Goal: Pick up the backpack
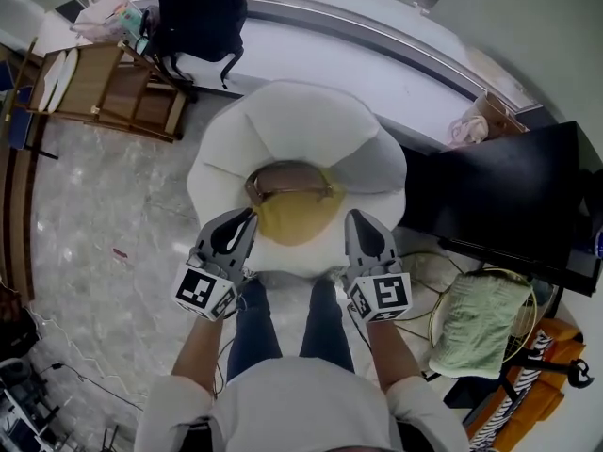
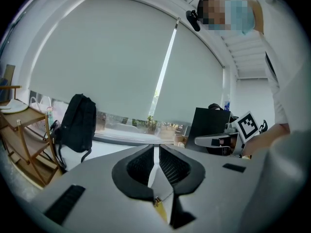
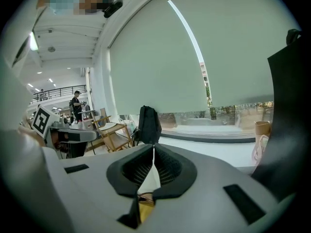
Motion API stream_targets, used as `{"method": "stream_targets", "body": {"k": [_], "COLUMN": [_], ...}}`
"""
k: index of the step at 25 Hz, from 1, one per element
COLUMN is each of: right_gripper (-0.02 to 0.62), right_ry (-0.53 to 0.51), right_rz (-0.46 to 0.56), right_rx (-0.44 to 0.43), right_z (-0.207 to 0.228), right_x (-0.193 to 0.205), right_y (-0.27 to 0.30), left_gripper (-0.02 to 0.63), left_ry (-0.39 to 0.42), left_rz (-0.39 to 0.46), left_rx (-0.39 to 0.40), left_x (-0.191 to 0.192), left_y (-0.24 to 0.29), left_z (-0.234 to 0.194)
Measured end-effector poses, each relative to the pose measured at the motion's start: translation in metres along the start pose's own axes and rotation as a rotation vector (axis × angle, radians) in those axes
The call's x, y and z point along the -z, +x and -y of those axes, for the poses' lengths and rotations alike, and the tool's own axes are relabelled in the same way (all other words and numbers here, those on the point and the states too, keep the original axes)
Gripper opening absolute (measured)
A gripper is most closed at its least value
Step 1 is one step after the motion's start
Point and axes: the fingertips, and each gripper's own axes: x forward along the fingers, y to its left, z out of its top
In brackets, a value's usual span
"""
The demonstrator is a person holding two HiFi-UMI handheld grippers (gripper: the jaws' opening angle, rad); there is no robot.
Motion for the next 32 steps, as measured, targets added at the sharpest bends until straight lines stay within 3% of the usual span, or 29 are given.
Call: {"method": "stream_targets", "body": {"k": [20, 32], "right_gripper": [0.031, 0.031], "right_ry": [0.042, 0.047], "right_rz": [-0.066, -0.114], "right_rx": [-0.003, -0.032], "right_z": [0.03, 0.04], "right_x": [0.088, 0.149], "right_y": [0.046, 0.072], "left_gripper": [0.055, 0.055], "left_ry": [-0.058, -0.118], "left_rz": [-0.051, -0.114], "left_rx": [-0.054, -0.08], "left_x": [0.088, 0.164], "left_y": [0.03, 0.043], "left_z": [-0.045, -0.059]}}
